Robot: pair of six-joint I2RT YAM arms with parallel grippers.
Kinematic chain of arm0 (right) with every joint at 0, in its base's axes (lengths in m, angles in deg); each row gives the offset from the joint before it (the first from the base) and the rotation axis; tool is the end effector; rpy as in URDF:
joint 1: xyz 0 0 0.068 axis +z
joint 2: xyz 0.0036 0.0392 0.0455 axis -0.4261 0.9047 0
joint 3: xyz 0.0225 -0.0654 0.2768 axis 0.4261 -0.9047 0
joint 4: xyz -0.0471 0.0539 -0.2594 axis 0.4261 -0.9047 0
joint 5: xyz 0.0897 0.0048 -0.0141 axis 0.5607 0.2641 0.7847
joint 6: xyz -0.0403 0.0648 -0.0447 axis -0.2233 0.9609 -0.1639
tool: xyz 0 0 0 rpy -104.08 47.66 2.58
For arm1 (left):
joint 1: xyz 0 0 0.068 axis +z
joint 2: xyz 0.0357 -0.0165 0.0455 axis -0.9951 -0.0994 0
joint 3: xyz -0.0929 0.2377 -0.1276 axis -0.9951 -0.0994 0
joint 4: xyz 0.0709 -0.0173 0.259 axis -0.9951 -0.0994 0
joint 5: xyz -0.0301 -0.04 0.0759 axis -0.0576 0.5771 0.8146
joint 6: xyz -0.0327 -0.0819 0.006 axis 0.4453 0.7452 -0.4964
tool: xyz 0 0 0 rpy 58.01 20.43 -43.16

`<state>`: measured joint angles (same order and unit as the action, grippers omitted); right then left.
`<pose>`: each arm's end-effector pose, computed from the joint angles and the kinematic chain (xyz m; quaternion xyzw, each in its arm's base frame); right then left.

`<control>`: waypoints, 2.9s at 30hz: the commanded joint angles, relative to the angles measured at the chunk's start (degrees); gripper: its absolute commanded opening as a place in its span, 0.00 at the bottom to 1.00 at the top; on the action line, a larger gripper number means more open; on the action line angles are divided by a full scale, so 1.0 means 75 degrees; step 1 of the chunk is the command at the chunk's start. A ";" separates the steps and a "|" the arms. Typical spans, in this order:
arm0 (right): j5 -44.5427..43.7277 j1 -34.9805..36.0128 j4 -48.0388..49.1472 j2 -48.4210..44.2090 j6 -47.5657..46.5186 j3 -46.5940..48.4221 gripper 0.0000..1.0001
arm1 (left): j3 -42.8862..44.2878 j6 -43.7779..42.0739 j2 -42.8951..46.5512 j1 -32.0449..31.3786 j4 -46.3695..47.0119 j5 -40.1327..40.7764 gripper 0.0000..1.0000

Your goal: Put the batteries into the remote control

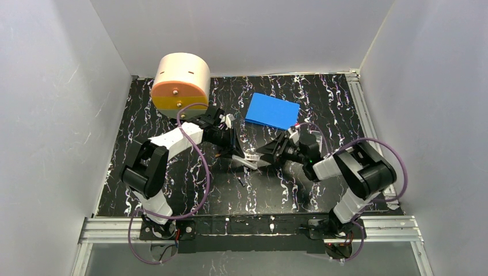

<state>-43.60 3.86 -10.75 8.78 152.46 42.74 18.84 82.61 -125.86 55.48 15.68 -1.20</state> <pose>0.2597 0.1910 0.1252 0.1396 0.7695 0.5905 0.1995 0.3125 -0.2199 0.1722 0.0197 0.9216 -0.3762 0.0934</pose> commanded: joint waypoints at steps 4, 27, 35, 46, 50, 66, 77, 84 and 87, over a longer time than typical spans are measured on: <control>0.0252 -0.0239 0.0677 -0.1286 -0.0322 0.0320 0.67 | 0.0315 -0.0233 -0.0311 -0.0448 -0.1400 0.0831 0.00; -0.0016 -0.1040 -0.7703 -0.2733 -0.6184 0.2772 0.72 | 0.2603 -0.3401 0.0032 -0.0450 -0.3139 0.0224 0.00; 0.1896 -0.0750 -0.7482 -0.4025 -0.7936 0.3282 0.83 | 0.2866 -0.5269 0.1147 -0.0435 -0.3023 -0.1999 0.00; 0.3524 -0.0324 -0.8138 -0.3948 -0.8749 0.4427 0.80 | 0.2990 -0.6339 0.2137 -0.0447 -0.2766 -0.2794 0.00; 0.3999 0.0020 -0.8772 -0.3700 -0.9123 0.4856 0.77 | 0.3225 -0.6395 0.2166 -0.0447 -0.2756 -0.2899 0.00; 0.4792 0.0223 -0.9576 -0.3242 -0.9730 0.5555 0.10 | 0.3330 -0.5446 0.2393 -0.0399 -0.1865 -0.2896 0.31; 0.1768 0.0173 -0.1050 -0.3717 -0.3664 0.3940 0.14 | 0.2108 0.1209 0.2903 0.0437 0.4695 -0.2393 0.71; 0.1155 0.0214 0.0238 -0.3226 -0.2356 0.4325 0.16 | 0.2296 0.1931 0.2633 0.0415 0.5876 -0.2261 0.67; 0.1189 0.0230 0.0601 -0.3054 -0.1928 0.4408 0.16 | 0.2119 0.2359 0.2575 0.0409 0.6550 -0.2060 0.61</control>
<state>-32.01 5.26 -17.22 -15.26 130.41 72.38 34.38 93.80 -105.78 58.78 55.48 -18.11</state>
